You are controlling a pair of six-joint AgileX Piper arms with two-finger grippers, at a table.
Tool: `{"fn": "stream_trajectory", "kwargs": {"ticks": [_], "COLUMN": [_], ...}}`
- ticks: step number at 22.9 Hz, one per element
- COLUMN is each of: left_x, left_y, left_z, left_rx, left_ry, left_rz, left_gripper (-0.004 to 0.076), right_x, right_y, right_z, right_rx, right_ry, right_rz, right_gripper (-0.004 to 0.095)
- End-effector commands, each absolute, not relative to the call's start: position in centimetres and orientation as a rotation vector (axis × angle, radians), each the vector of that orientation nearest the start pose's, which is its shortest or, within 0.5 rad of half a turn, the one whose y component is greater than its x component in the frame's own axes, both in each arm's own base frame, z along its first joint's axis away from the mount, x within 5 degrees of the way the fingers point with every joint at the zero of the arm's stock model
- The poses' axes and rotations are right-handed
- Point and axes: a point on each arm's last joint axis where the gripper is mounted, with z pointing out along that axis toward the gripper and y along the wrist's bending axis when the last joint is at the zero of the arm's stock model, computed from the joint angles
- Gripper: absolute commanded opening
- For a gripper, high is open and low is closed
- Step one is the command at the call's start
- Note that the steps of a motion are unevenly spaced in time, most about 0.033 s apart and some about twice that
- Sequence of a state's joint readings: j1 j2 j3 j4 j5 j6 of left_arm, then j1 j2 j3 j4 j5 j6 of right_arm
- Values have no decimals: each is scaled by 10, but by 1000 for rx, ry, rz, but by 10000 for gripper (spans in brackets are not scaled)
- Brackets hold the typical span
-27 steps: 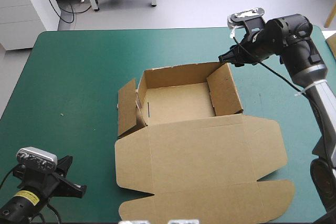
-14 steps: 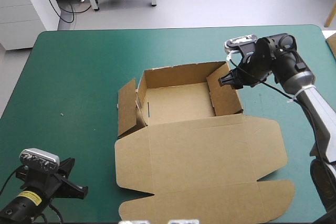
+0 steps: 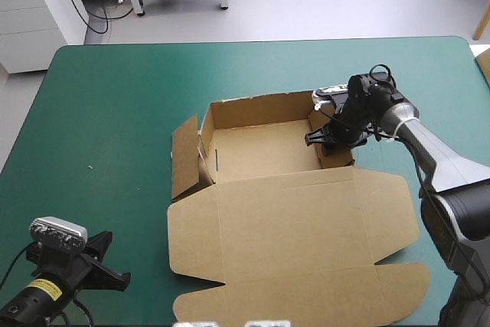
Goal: Fold the box
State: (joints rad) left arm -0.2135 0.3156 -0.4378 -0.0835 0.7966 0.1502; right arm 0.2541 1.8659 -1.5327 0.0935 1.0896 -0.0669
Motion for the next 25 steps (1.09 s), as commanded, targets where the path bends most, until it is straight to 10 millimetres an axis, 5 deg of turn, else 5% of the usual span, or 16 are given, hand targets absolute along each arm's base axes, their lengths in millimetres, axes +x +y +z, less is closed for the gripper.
{"fn": "stream_trajectory", "kwargs": {"ticks": [1,3,4,5,9,13,17,20,25], "left_x": [61,61,61,61,61,61,60,60,60], "left_y": [-19,-19,-19,-19,-19,-19,-22,-22,-22], "left_z": [284,284,284,284,284,284,284,284,284], "left_rx": [327,327,327,327,327,324,315,322,342], "left_ry": [2047,2047,2047,2047,2047,2048,2048,2046,2040], "left_rz": [-158,-158,-158,-158,-158,-160,-211,-209,-198], "left_gripper": [-8,-8,-8,-8,-8,-8,15,127,462], "right_x": [374,373,372,372,360,335,308,287,256], "right_y": [102,100,98,97,94,84,77,72,64], "right_z": [273,275,280,283,313,379,415,436,463], "right_rx": [-412,-419,-429,-430,-426,-410,-393,-382,-367], "right_ry": [2825,2816,2799,2788,2732,2577,2472,2402,2306], "right_rz": [161,137,105,98,101,63,73,80,88], "right_gripper": [405,253,49,-21,-21,-21,-21,-21,-21]}}
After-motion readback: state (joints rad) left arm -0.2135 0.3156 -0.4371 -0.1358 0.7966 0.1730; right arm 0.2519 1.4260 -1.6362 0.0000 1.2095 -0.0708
